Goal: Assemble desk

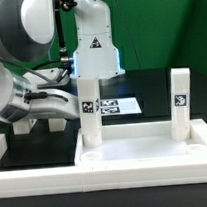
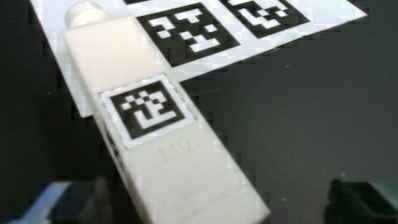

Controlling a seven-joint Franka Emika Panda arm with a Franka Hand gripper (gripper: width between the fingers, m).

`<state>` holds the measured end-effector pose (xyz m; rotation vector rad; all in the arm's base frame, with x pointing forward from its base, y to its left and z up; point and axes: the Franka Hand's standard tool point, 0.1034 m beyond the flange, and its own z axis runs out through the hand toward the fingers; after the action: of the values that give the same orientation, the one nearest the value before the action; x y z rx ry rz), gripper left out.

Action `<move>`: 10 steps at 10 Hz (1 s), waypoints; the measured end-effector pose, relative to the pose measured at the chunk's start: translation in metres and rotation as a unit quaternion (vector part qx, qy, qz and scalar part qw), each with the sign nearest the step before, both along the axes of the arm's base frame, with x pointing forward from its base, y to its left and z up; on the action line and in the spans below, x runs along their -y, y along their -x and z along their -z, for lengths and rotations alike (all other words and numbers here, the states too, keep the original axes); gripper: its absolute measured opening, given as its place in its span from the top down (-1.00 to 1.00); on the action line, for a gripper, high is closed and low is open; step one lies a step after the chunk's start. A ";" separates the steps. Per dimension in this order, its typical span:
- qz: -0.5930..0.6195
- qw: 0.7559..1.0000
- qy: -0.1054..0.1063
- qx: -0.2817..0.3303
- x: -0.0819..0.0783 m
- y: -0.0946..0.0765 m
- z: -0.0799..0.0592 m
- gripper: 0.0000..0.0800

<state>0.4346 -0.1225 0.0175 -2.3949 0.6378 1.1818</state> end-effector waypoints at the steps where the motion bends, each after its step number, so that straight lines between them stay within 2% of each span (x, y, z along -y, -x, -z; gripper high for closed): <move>1: 0.000 1.000 0.000 0.000 0.000 0.000 0.000 -0.07; 2: 0.000 1.000 0.000 0.000 0.000 0.000 0.000 -0.07; 3: 0.000 1.000 0.000 0.000 0.000 0.000 0.000 0.44; 4: 0.000 1.000 0.000 0.000 0.000 0.000 0.000 0.81; 5: 0.000 1.000 0.000 0.000 0.001 0.000 -0.001 0.81; 6: 0.000 1.000 0.000 0.000 0.001 0.000 -0.001 0.96; 7: 0.000 1.000 0.001 0.001 0.001 -0.001 -0.001 0.99; 10: 0.001 1.000 0.001 0.001 0.001 -0.001 -0.001 1.00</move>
Offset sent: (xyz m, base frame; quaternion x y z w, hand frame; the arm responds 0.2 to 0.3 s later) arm 0.0000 0.0000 0.0000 0.0000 0.0000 0.0000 1.0000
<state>0.4352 -0.1238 0.0186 -2.3958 0.6395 1.1794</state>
